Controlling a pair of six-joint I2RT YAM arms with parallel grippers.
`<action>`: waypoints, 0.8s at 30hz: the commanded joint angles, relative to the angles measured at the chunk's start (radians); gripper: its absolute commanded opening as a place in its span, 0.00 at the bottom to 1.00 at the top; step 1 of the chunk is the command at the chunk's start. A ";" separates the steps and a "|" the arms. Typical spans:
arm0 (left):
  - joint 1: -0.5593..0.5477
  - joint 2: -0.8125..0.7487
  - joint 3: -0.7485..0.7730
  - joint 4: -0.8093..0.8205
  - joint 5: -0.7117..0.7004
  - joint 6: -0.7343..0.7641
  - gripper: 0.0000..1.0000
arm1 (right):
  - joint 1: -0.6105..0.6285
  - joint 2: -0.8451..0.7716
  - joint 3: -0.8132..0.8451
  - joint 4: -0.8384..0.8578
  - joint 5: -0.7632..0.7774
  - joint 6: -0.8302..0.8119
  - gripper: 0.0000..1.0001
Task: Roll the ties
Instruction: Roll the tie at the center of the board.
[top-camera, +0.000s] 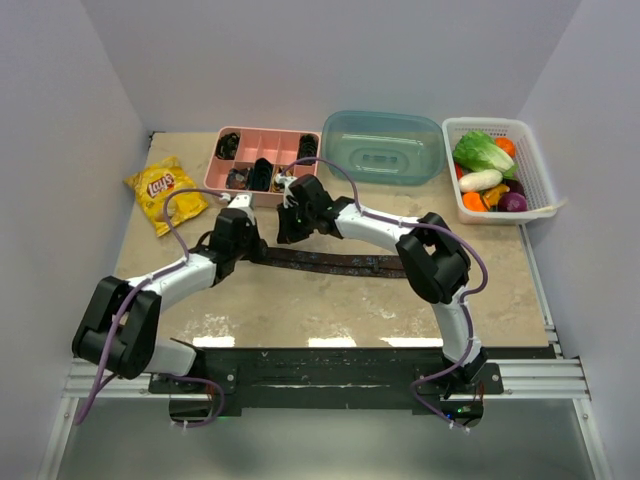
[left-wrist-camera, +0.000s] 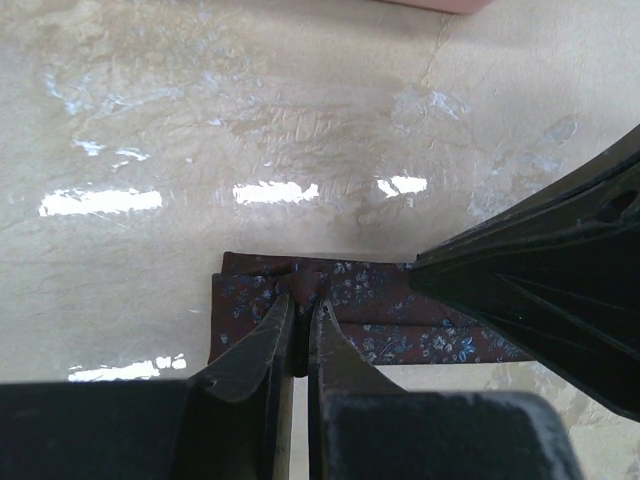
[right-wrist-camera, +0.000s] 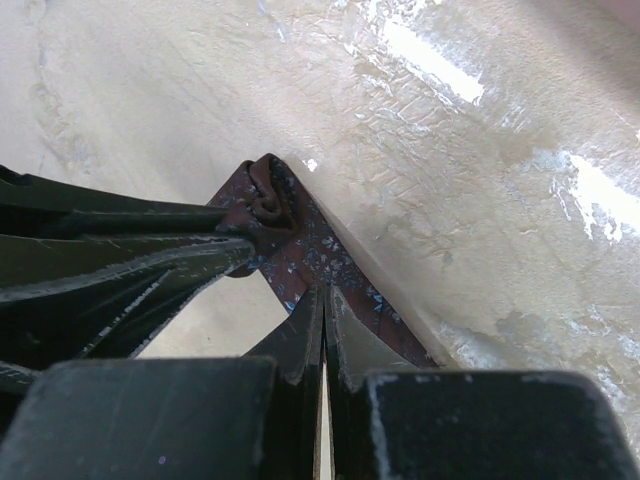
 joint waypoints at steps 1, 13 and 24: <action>-0.021 0.029 0.030 0.023 -0.011 -0.019 0.02 | -0.004 -0.047 -0.011 0.019 0.007 -0.015 0.00; -0.029 0.042 -0.026 0.152 0.114 -0.089 0.47 | -0.009 -0.045 -0.040 0.038 0.004 -0.004 0.00; -0.029 0.047 -0.096 0.276 0.168 -0.162 0.28 | -0.013 -0.055 -0.057 0.039 0.013 -0.004 0.00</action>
